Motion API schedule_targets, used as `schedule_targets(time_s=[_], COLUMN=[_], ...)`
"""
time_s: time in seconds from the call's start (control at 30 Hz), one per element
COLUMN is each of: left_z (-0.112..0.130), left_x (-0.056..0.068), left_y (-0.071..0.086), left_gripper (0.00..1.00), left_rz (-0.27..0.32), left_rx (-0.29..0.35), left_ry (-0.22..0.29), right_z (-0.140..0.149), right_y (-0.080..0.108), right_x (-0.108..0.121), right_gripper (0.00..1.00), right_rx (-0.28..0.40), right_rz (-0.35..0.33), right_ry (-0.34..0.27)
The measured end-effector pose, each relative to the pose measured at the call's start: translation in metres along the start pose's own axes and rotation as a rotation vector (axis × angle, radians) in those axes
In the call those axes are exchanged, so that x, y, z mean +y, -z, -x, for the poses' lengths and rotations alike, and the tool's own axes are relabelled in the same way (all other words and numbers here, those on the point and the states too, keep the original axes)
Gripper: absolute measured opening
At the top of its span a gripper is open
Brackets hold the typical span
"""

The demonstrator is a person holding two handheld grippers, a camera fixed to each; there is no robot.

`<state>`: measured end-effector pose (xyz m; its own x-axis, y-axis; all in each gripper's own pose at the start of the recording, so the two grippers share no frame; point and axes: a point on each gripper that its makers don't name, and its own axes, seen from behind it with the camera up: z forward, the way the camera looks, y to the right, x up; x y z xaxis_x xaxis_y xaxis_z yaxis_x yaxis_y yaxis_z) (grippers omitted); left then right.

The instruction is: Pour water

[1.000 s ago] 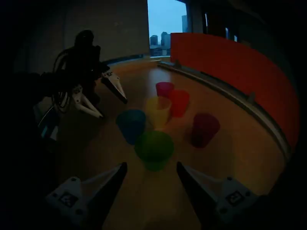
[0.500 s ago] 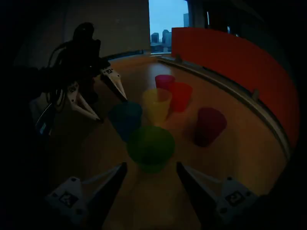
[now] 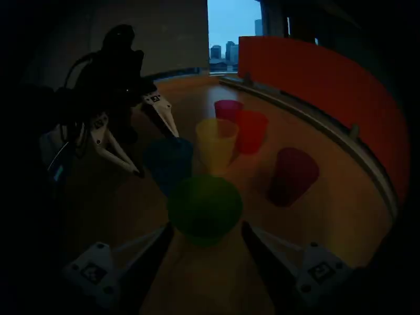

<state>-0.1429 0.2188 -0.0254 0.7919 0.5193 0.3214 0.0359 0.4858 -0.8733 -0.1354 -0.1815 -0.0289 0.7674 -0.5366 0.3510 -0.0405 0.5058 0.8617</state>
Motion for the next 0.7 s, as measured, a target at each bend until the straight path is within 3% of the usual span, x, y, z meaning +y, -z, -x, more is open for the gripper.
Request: schedule_targets(time_s=[0.7], left_z=[-0.016], left_x=[0.007], left_y=[-0.019], left_gripper=[1.00], left_rz=[0.027], left_rx=[0.042], left_ry=[0.005], right_z=[-0.008], right_y=[-0.015], right_x=[-0.002], right_gripper=[0.99], right_rx=[0.020], right_rz=[-0.013], right_ry=[0.014])
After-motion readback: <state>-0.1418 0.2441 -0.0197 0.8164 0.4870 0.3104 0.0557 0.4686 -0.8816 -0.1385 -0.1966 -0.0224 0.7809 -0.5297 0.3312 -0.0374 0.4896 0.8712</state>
